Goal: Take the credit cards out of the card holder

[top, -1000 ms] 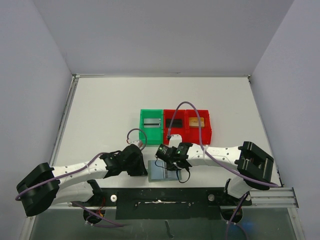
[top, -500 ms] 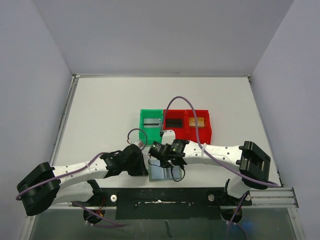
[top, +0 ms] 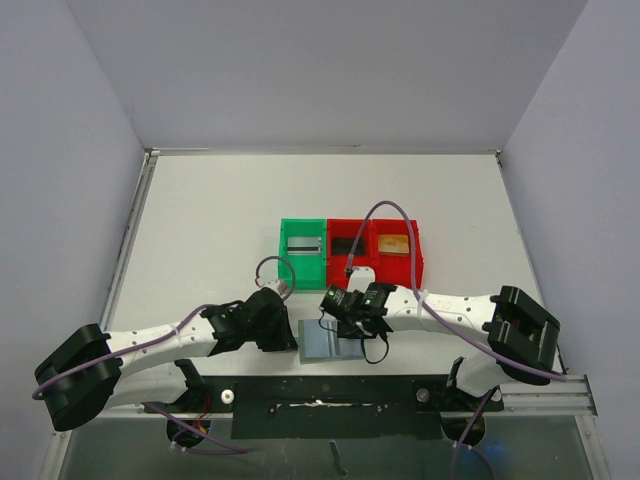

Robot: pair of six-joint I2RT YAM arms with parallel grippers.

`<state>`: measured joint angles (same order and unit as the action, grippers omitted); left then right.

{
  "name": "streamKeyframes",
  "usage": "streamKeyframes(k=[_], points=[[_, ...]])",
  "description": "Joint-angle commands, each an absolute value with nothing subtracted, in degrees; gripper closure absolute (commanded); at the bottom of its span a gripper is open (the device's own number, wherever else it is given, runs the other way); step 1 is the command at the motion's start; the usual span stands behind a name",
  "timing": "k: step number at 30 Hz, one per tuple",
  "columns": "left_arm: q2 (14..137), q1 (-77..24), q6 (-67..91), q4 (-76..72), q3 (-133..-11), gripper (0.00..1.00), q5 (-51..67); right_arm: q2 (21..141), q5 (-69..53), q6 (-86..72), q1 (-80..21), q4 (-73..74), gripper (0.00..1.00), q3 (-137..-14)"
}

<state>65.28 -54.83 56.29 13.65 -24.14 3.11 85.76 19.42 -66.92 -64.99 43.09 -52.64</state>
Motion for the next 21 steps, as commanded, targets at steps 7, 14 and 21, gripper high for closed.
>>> streamKeyframes(k=[7, 14, 21], points=[[63.5, -55.3, 55.2, 12.4, -26.2, 0.84, 3.5, 84.9, 17.5, -68.9, -63.2, 37.7, 0.63, -49.8], [62.9, -55.3, 55.2, 12.3, -25.8, 0.83, 3.6, 88.0, 17.8, -68.4, -63.3, 38.4, 0.74, -50.7], [63.6, -55.3, 54.9, 11.6, -25.6, 0.88, 4.1, 87.8, 19.4, -67.4, -64.2, 40.3, 0.93, -53.4]])
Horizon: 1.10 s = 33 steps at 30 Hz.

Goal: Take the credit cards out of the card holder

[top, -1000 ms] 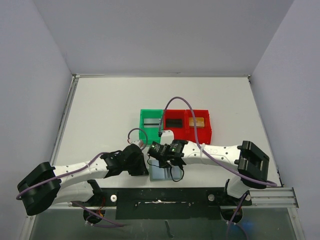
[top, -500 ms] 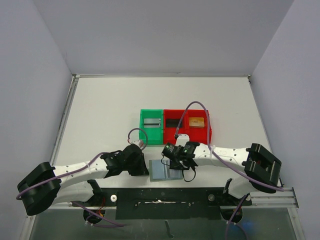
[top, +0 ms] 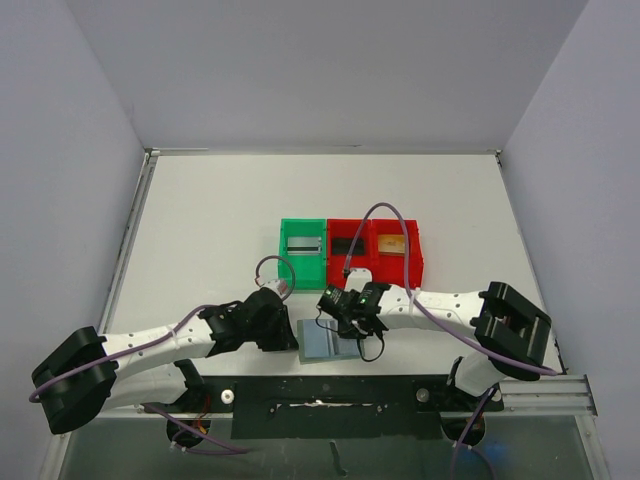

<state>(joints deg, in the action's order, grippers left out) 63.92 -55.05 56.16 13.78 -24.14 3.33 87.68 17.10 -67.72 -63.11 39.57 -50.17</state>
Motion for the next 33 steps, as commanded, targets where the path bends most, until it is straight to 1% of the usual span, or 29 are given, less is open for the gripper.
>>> streamKeyframes(k=[1, 6, 13, 18, 22, 27, 31, 33], points=[[63.7, -55.3, 55.0, 11.5, -25.5, 0.88, 4.1, 87.9, 19.9, -67.3, -64.4, 41.5, 0.94, -54.4], [63.8, -55.3, 55.2, 10.8, -25.4, 0.89, 4.1, 89.2, 22.5, -67.0, -65.9, 47.0, 1.00, -59.3], [64.0, -55.3, 55.9, 9.6, -24.9, 0.89, 3.8, 91.5, 24.5, -65.7, -67.9, 51.1, 1.00, -66.1], [64.1, -55.3, 56.4, 9.0, -24.5, 0.89, 3.5, 93.6, 23.6, -63.6, -69.0, 49.3, 1.00, -69.2], [63.8, -55.3, 57.0, 8.8, -24.2, 0.89, 3.0, 95.1, 21.8, -62.0, -69.4, 45.6, 0.95, -70.4], [62.4, -55.3, 58.2, 8.4, -23.1, 0.89, 2.3, 94.9, 17.5, -60.2, -69.5, 38.2, 0.90, -68.5], [61.1, -55.4, 58.5, 9.0, -22.7, 0.89, 1.9, 93.2, 21.1, -63.1, -68.9, 41.9, 0.80, -67.4], [60.6, -55.4, 58.5, 9.1, -22.5, 0.89, 1.8, 90.4, 22.9, -65.5, -67.9, 44.0, 0.76, -64.7]])
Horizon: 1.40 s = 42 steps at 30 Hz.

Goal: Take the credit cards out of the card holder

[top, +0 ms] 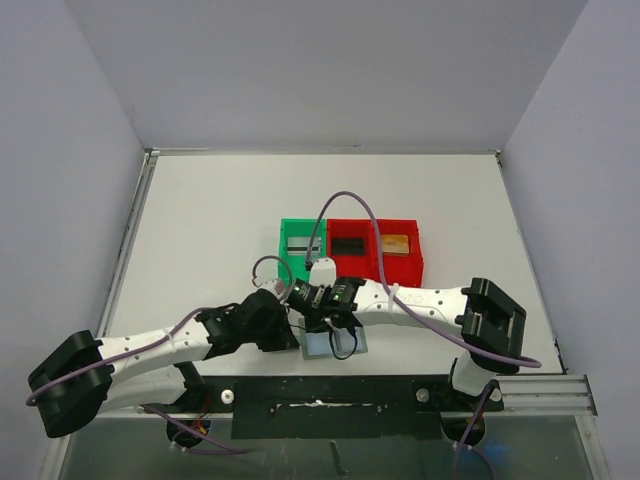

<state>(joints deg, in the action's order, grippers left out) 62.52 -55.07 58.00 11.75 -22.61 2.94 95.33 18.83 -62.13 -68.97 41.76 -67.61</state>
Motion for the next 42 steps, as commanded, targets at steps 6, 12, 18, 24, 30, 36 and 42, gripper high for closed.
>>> streamKeyframes(k=[6, 12, 18, 24, 30, 36, 42], points=[[60.0, -55.4, 57.6, 9.9, -23.5, 0.81, 2.0, 82.1, 20.7, -69.3, -63.7, 41.0, 0.70, -52.7], [59.9, -55.3, 56.8, 11.5, -24.2, 0.76, 1.4, 80.5, 19.0, -70.1, -62.9, 39.3, 0.66, -49.0], [60.8, -55.3, 56.6, 11.1, -24.3, 0.76, 1.3, 83.9, 18.7, -69.1, -62.9, 39.0, 0.65, -49.6], [61.9, -55.3, 55.9, 11.4, -24.7, 0.85, 0.8, 87.5, 18.1, -67.0, -62.5, 37.9, 0.69, -50.3], [63.2, -55.3, 55.5, 10.3, -24.3, 0.94, 1.7, 88.7, 19.3, -66.2, -63.2, 40.7, 0.94, -53.0], [63.6, -55.4, 55.6, 9.4, -23.9, 0.96, 1.8, 91.5, 22.3, -66.0, -65.8, 47.4, 0.99, -60.2], [63.5, -55.4, 56.1, 9.1, -23.7, 0.97, 1.6, 93.7, 25.8, -67.1, -68.6, 53.3, 0.99, -66.9]])
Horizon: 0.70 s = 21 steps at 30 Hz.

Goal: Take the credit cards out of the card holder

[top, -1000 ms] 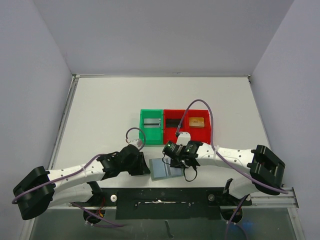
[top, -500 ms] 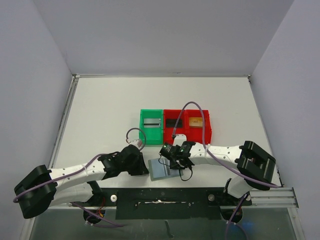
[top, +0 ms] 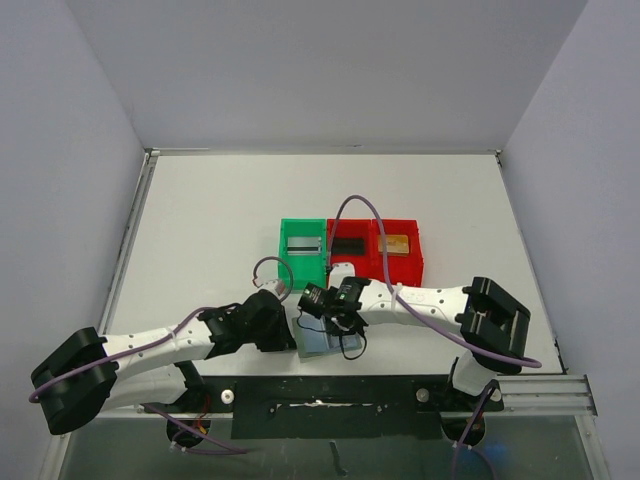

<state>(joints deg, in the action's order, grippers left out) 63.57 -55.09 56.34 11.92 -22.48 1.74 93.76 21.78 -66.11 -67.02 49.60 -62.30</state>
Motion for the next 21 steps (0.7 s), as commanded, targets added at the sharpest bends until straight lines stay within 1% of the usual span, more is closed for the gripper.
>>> streamKeyframes(k=[1, 7, 12, 21], points=[[63.4, -55.4, 56.3, 9.0, -23.7, 0.97, 1.4, 93.8, 26.0, -67.0, -68.9, 53.3, 0.99, -67.6], [62.5, -55.4, 57.9, 6.8, -22.6, 0.98, 1.2, 94.4, 24.3, -63.8, -69.4, 49.7, 0.98, -69.7], [62.7, -55.4, 58.4, 6.2, -22.2, 0.98, 1.0, 94.6, 20.9, -61.9, -69.6, 43.1, 0.94, -69.0], [61.9, -55.4, 59.4, 6.1, -21.4, 0.98, 0.5, 94.1, 12.0, -59.8, -68.9, 30.7, 0.78, -64.5]])
